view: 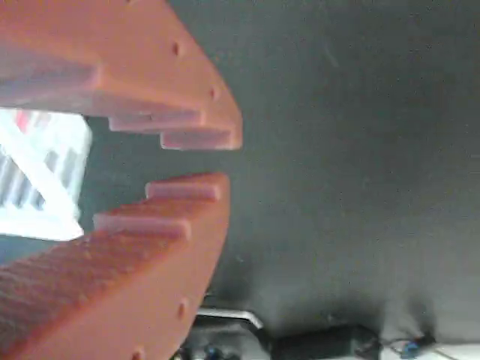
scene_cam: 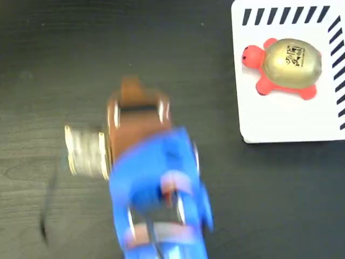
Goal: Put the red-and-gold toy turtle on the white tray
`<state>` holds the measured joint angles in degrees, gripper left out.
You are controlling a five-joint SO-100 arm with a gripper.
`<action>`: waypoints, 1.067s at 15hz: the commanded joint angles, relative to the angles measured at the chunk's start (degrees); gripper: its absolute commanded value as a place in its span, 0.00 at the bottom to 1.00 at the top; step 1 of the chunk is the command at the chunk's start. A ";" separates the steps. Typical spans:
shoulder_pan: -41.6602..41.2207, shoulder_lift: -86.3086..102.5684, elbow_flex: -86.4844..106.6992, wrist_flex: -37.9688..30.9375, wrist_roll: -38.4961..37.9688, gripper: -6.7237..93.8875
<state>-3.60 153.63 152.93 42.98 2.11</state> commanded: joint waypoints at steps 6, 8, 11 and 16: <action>3.08 23.38 8.96 19.78 -1.05 0.07; 3.52 26.28 10.81 23.38 -1.05 0.07; 3.08 30.76 14.06 29.18 -1.05 0.07; 4.13 32.52 14.33 30.06 0.53 0.07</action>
<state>0.18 185.80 167.78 72.77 1.05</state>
